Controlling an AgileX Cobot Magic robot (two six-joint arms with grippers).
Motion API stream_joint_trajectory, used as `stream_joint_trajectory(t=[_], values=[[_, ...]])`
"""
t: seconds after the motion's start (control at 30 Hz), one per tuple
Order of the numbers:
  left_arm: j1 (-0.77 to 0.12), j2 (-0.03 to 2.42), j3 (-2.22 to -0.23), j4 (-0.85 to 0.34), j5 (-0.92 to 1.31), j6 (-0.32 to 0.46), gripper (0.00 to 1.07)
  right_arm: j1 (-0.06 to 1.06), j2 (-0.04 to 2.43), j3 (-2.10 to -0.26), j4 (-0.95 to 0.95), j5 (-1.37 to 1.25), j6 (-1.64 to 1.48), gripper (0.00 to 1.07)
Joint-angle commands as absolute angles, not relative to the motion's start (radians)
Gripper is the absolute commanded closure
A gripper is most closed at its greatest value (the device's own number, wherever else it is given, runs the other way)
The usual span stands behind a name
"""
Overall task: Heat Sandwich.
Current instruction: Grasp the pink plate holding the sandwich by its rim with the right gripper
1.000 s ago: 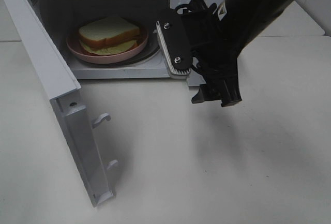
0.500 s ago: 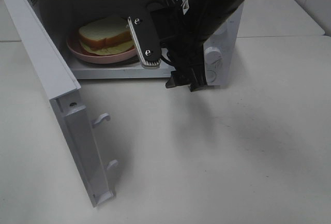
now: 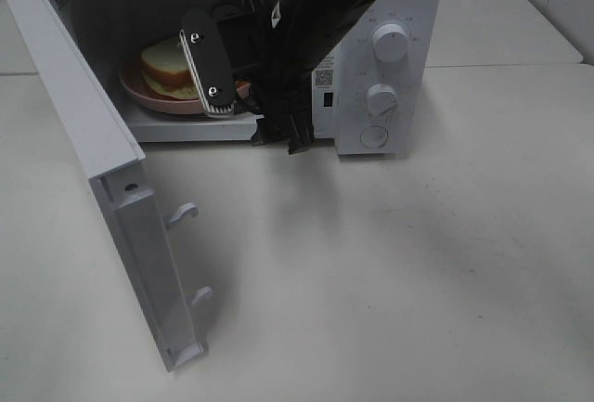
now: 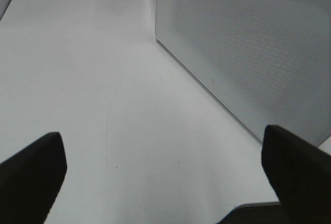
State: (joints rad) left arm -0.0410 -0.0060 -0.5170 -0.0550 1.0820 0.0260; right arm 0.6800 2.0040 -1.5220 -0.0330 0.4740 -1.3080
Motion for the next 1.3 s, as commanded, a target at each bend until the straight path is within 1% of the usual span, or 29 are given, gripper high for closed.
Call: stream_joint_trajectory(t=[0.03, 0.8, 0.83, 1.0, 1.13, 1.3], values=[[-0.039, -0.012, -0.515, -0.062, 1.07, 0.026, 0.1, 0.69, 2.052, -1.581, -0.032, 0.468, -1.313, 0.23], [-0.039, -0.012, -0.515, -0.062, 1.07, 0.026, 0.1, 0.699, 2.318, -1.892, -0.007, 0.508, -1.31, 0.26], [-0.039, -0.012, -0.515, -0.062, 1.07, 0.026, 0.1, 0.699, 2.341, -1.933, -0.007, 0.527, -1.294, 0.26], [-0.039, -0.012, -0.515, -0.062, 1.07, 0.026, 0.1, 0.687, 2.384, -2.017, -0.024, 0.543, -1.217, 0.26], [-0.039, -0.012, -0.515, -0.062, 1.07, 0.026, 0.1, 0.675, 2.415, -2.068, -0.04, 0.55, -1.176, 0.26], [-0.039, -0.012, -0.515, -0.062, 1.07, 0.026, 0.1, 0.665, 2.444, -2.083, -0.04, 0.544, -1.178, 0.27]])
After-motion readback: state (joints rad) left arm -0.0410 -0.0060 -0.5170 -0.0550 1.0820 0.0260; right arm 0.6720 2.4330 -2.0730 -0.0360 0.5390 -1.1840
